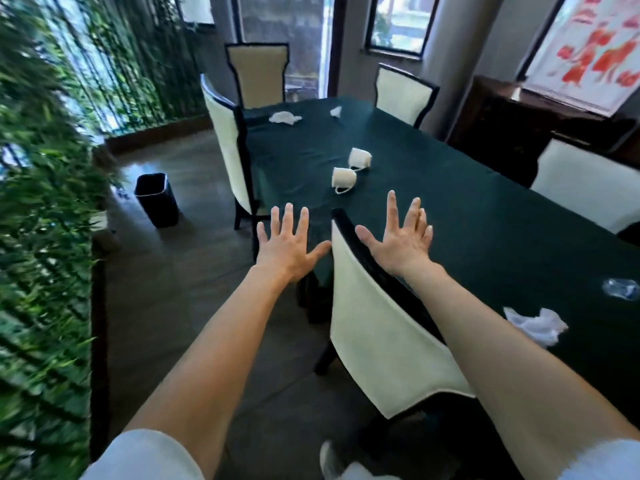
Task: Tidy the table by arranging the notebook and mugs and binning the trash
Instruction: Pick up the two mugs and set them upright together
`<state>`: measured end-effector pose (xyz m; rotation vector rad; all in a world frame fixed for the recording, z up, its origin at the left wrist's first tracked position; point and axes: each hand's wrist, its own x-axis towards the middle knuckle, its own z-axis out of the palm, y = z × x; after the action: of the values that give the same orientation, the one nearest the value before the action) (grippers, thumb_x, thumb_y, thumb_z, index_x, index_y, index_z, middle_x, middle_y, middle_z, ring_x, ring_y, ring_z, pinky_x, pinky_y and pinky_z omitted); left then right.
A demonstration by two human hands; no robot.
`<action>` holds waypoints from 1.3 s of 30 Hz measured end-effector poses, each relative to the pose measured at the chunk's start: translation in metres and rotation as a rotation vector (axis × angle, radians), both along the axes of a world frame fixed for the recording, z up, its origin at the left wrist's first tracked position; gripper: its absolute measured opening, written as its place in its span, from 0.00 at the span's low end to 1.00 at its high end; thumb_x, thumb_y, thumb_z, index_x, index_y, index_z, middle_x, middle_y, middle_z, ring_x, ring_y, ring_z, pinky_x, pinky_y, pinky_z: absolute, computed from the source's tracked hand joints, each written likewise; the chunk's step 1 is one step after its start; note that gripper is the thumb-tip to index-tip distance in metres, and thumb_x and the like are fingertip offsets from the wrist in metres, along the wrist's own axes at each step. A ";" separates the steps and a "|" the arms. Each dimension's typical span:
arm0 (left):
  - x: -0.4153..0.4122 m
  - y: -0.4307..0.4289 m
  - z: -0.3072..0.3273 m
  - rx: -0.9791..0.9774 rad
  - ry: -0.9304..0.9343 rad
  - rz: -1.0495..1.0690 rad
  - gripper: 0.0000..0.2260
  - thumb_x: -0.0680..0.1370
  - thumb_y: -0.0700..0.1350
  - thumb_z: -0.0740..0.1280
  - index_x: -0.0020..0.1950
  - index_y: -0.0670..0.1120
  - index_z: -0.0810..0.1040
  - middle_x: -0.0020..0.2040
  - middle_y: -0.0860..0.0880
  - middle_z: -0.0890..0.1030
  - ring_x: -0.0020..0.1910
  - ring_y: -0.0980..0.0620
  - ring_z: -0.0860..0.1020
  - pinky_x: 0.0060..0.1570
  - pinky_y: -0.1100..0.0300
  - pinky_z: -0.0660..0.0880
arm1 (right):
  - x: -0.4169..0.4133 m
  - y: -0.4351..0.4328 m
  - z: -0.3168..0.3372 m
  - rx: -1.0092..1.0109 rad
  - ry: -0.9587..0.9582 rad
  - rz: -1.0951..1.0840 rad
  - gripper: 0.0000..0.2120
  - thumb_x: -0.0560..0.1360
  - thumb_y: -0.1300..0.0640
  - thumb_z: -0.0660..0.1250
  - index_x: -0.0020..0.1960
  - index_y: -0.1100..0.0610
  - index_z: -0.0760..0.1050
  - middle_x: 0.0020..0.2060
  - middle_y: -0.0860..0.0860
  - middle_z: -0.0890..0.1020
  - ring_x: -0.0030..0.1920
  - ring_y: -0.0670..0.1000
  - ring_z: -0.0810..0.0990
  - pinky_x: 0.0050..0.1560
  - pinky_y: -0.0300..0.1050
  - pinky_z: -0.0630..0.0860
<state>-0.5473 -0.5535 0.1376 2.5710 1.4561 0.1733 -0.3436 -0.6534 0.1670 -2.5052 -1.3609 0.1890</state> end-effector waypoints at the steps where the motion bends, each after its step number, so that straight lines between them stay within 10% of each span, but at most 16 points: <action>1: -0.008 0.009 -0.001 0.003 0.008 0.017 0.43 0.79 0.74 0.48 0.86 0.51 0.40 0.87 0.44 0.40 0.85 0.39 0.38 0.80 0.33 0.42 | -0.006 0.013 0.000 0.005 0.002 0.019 0.48 0.75 0.23 0.49 0.83 0.44 0.31 0.83 0.64 0.35 0.83 0.64 0.37 0.80 0.66 0.39; 39: 0.086 0.452 -0.064 -0.326 0.012 0.064 0.40 0.81 0.72 0.51 0.87 0.52 0.46 0.88 0.48 0.43 0.86 0.41 0.43 0.80 0.35 0.47 | 0.118 0.414 -0.091 -0.217 0.118 -0.141 0.45 0.78 0.38 0.66 0.84 0.50 0.43 0.83 0.64 0.50 0.81 0.66 0.53 0.80 0.62 0.49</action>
<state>-0.4612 -0.1018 0.0734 2.2711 1.4364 -0.0670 -0.2257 -0.2396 0.0759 -2.7053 -1.1682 0.4701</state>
